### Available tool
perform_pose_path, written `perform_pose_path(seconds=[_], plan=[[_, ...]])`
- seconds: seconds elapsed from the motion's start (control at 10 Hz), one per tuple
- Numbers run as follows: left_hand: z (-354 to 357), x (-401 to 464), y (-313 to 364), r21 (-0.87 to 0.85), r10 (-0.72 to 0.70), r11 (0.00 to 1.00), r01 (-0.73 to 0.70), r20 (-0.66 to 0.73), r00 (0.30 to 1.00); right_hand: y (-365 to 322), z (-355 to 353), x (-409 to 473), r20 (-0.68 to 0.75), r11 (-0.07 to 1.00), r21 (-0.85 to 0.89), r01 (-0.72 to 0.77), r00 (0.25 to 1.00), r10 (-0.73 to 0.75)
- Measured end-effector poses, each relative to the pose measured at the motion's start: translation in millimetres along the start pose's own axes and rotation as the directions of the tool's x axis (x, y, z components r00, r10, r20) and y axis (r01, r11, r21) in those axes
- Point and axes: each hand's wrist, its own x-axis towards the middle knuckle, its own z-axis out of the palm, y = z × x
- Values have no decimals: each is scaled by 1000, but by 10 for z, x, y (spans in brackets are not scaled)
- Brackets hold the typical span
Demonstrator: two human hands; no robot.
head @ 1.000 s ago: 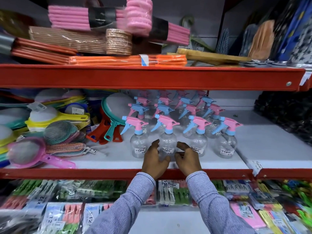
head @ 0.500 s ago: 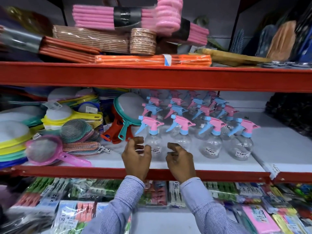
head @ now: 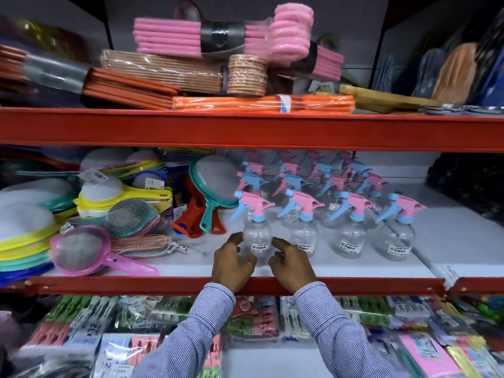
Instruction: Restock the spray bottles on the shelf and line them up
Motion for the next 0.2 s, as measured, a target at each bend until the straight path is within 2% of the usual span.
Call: perform_pose_path(seconds=[0.1,0.2], plan=[[-27,6,3,10,-7,1000,7,21,1000,10,27,12,17,1000,19,-1,1000,1],[0,-4,7,-7,-5,1000,5,-33,999,-7,-20,1,-48,996,81,-40,998,44]])
